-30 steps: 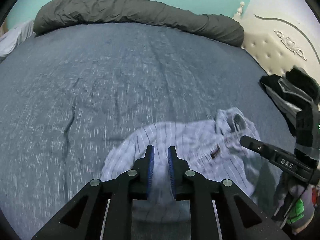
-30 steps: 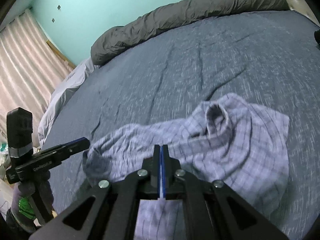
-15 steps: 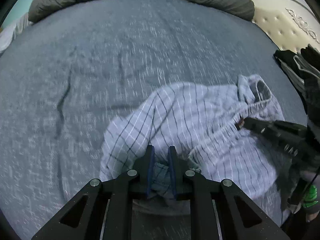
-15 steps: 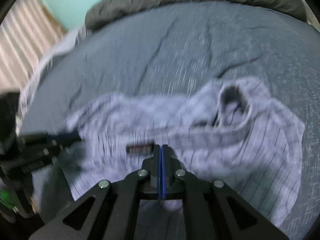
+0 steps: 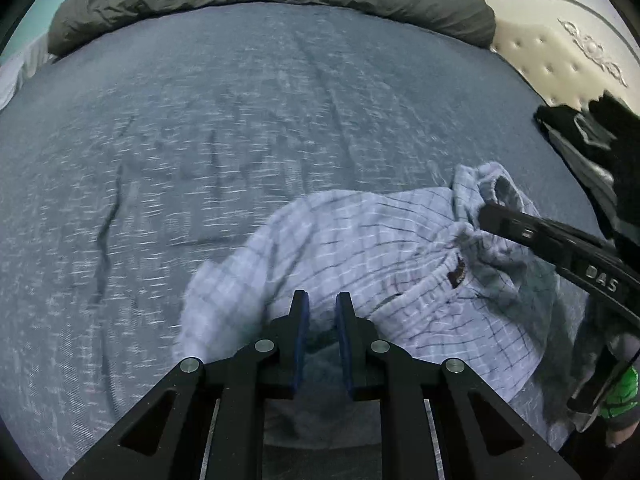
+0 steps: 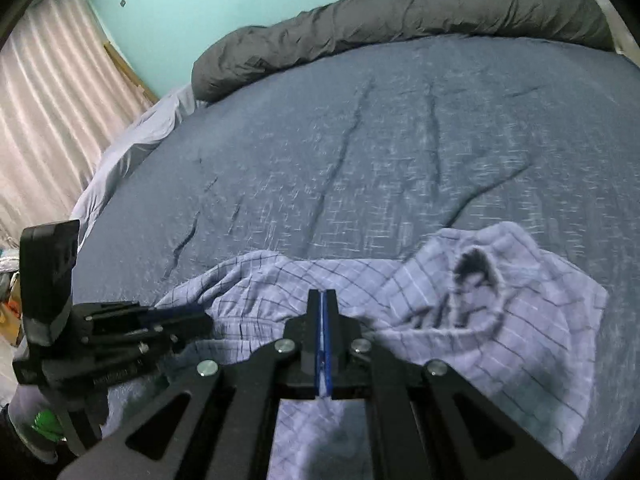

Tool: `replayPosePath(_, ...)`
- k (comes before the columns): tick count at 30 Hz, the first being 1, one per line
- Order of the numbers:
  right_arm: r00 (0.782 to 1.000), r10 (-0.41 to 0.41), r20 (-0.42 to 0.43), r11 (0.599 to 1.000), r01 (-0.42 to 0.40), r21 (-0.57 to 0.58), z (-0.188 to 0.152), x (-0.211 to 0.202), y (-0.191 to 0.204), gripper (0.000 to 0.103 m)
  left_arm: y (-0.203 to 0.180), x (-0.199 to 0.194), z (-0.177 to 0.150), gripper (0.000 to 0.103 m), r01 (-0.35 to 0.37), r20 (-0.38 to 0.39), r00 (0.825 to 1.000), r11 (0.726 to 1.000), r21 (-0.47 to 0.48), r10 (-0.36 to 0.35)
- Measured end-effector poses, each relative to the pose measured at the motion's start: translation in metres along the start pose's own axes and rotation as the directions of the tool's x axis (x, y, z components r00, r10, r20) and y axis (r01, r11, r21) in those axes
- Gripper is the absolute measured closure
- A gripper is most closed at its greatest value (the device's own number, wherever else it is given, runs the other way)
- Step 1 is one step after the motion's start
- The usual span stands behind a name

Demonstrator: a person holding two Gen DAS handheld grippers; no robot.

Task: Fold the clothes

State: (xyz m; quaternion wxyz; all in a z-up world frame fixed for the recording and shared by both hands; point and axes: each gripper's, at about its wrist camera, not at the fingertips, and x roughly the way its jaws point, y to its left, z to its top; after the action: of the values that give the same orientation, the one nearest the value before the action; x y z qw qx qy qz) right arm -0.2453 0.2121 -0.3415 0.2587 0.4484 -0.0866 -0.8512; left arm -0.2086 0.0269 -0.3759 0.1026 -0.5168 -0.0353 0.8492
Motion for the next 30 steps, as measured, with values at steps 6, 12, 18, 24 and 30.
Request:
replayPosePath(6, 0.986, -0.065, -0.153, 0.998, 0.065, -0.006, -0.023, 0.027, -0.005, 0.102, -0.011, 0.003, -0.002, 0.088, -0.031, -0.006, 0.999, 0.999, 0.027, 0.031)
replayPosePath(12, 0.976, -0.068, -0.207, 0.997, 0.059, -0.047, -0.045, 0.02, -0.004, 0.102, -0.02, 0.01, 0.005, 0.088, -0.045, -0.009, 0.999, 0.997, 0.062, 0.046)
replayPosePath(18, 0.974, -0.053, -0.22, 0.998, 0.045, -0.041, -0.05, 0.01, -0.01, 0.103, -0.029, 0.022, 0.009, 0.072, -0.065, -0.026, 0.997, 0.993, 0.097, 0.068)
replayPosePath(24, 0.977, -0.008, -0.215, 1.0, 0.01, 0.01, -0.047, 0.002, -0.023, 0.103, -0.031, 0.03, 0.012, 0.076, -0.062, -0.042, 0.997, 0.99, 0.125, 0.067)
replayPosePath(30, 0.984, -0.014, -0.18, 1.0, 0.013, -0.007, -0.047, -0.011, -0.016, 0.103, -0.031, 0.022, 0.013, 0.096, -0.036, -0.025, 0.999, 0.993, 0.11, 0.039)
